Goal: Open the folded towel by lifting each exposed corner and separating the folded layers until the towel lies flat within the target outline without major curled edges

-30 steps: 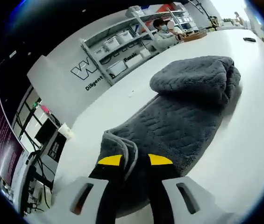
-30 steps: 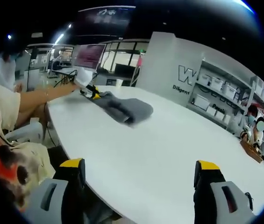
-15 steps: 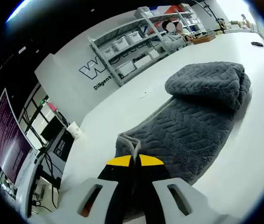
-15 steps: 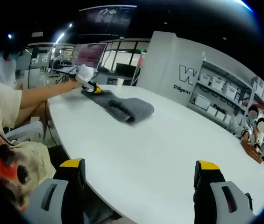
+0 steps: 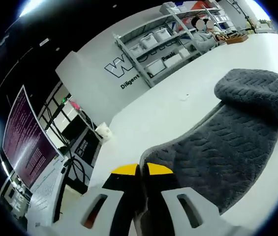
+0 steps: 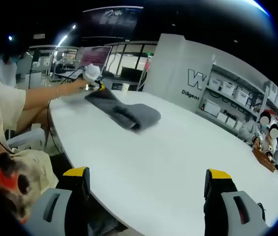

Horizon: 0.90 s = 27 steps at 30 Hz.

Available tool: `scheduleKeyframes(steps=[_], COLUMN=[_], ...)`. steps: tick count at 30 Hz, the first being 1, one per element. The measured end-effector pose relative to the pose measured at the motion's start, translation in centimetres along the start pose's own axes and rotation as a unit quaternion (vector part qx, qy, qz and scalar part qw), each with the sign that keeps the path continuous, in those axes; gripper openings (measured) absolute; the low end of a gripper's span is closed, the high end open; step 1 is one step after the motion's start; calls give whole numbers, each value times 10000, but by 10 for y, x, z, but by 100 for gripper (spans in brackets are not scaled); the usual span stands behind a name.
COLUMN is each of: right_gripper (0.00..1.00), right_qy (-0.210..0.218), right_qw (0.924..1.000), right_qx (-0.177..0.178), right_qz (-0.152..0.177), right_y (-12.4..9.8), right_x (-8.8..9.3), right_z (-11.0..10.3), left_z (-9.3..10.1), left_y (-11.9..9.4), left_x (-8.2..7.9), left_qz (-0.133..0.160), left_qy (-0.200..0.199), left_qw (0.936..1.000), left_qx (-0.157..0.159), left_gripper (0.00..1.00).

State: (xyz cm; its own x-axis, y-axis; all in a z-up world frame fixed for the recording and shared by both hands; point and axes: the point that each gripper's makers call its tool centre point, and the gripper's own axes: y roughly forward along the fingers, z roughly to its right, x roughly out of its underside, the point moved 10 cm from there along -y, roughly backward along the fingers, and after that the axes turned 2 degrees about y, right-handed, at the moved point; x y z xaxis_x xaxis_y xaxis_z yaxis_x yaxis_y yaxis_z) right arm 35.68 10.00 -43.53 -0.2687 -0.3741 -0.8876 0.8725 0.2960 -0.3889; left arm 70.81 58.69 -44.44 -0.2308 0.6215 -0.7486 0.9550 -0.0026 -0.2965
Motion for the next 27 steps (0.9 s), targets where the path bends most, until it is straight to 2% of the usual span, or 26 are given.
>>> scheduleKeyframes(steps=[9,13,21,23,24,25,27], right_gripper=[97,97,97,97,97,97,97], right_qy=[17,50,46,47,56,60,69], right_qw=[10000,9999,9998,9998,9998,9998,9998], right_qx=[61,117,155,160,169,172,175], right_qz=[43,54,96,96,98,98,99], right_y=[-4,-8,-11,-12,-12,-12,-13], right_x=[0,1,0,0,1,1,1], right_z=[3,6,7,8,9,9,11], left_z=[0,-4,-1,4,5,6,5], left_y=[17,29,46,52,54,51,50], left_x=[0,4,10,18,21,23,27], left_qz=[-116,-361,-687,-983,-1006,-1018,-1225], left_qy=[87,262,480,201,106,126,177], left_qw=[9996,9982,9958,9947,9947,9944,9912], left_qx=[-229,-392,-382,-220,-200,-242,-469], left_gripper=[6,7,9,11,13,15,24])
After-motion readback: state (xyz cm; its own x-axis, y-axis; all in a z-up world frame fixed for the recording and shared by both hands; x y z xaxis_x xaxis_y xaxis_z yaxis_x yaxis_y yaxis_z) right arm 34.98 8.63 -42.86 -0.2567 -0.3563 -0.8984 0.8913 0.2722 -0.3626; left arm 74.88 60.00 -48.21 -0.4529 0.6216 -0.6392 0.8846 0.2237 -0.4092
